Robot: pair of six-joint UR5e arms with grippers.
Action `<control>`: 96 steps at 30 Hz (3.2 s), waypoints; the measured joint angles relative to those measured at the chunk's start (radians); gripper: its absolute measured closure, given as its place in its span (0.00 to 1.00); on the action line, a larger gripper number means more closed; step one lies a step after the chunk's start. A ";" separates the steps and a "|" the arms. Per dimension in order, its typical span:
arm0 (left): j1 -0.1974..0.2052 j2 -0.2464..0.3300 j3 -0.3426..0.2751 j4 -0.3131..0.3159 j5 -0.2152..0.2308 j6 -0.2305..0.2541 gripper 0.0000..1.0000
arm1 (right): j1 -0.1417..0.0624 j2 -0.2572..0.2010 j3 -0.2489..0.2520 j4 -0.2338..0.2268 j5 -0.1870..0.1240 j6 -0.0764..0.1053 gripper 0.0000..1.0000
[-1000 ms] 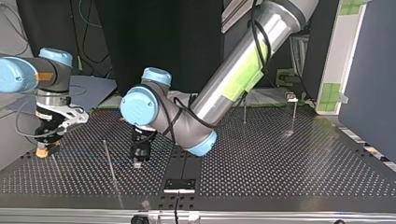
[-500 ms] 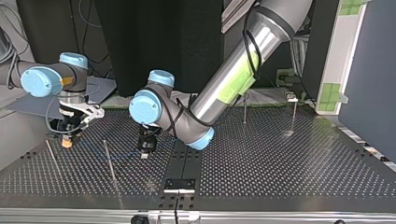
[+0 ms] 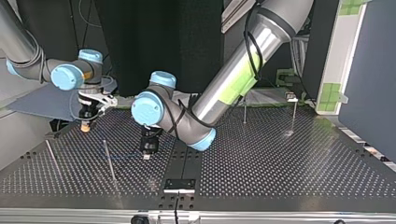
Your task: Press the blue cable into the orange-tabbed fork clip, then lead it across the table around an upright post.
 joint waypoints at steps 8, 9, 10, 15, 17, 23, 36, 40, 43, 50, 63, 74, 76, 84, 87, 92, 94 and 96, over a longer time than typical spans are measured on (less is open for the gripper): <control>-0.001 0.000 -0.009 -0.012 -0.021 0.023 0.54 | -0.017 0.073 0.049 -0.080 0.000 0.008 1.00; -0.001 0.000 -0.010 -0.015 -0.024 0.030 0.54 | -0.020 0.081 0.051 -0.089 0.000 0.007 1.00; -0.002 0.000 -0.010 -0.017 -0.026 0.036 0.54 | -0.024 0.092 0.054 -0.100 0.001 0.006 1.00; -0.002 0.000 -0.010 -0.023 -0.028 0.053 0.31 | -0.039 0.138 0.060 -0.129 0.005 -0.002 1.00; -0.002 0.000 -0.010 -0.024 -0.028 0.057 0.04 | -0.046 0.154 0.065 -0.143 0.008 0.000 1.00; 0.000 0.000 -0.010 -0.035 -0.046 0.040 0.00 | -0.061 0.189 0.073 -0.168 0.022 0.004 1.00; 0.001 0.000 -0.010 -0.040 -0.056 0.022 0.00 | -0.087 0.279 0.074 -0.242 0.069 0.028 1.00; 0.002 0.000 -0.010 -0.040 -0.058 0.022 0.00 | -0.094 0.317 0.074 -0.280 0.069 0.034 1.00; 0.002 0.000 -0.010 -0.040 -0.060 0.022 0.00 | -0.100 0.343 0.074 -0.306 0.068 0.039 1.00; 0.002 0.000 -0.009 -0.040 -0.067 0.022 0.00 | -0.115 0.417 0.070 -0.379 0.056 0.046 1.00; 0.002 0.000 -0.008 -0.040 -0.081 0.022 0.00 | -0.139 0.544 0.040 -0.485 0.039 0.051 1.00; -0.004 0.000 -0.003 -0.080 -0.126 0.019 0.00 | -0.163 0.632 0.033 -0.492 0.038 0.047 1.00; -0.007 0.000 0.008 -0.098 -0.135 0.008 0.00 | -0.168 0.636 0.029 -0.490 0.038 0.045 1.00; -0.022 0.000 0.050 -0.177 -0.115 -0.065 0.00 | -0.171 0.638 0.017 -0.485 0.039 0.029 1.00; -0.026 0.000 0.051 -0.207 -0.102 -0.095 0.00 | -0.168 0.638 0.012 -0.483 0.039 0.023 1.00; -0.029 0.000 0.046 -0.261 -0.056 -0.149 0.00 | -0.165 0.638 0.006 -0.481 0.037 0.012 1.00; -0.029 0.000 0.045 -0.280 -0.046 -0.168 0.00 | -0.164 0.638 0.005 -0.481 0.036 0.009 1.00; -0.029 0.000 0.044 -0.303 -0.044 -0.191 0.00 | -0.163 0.638 0.004 -0.481 0.036 0.008 1.00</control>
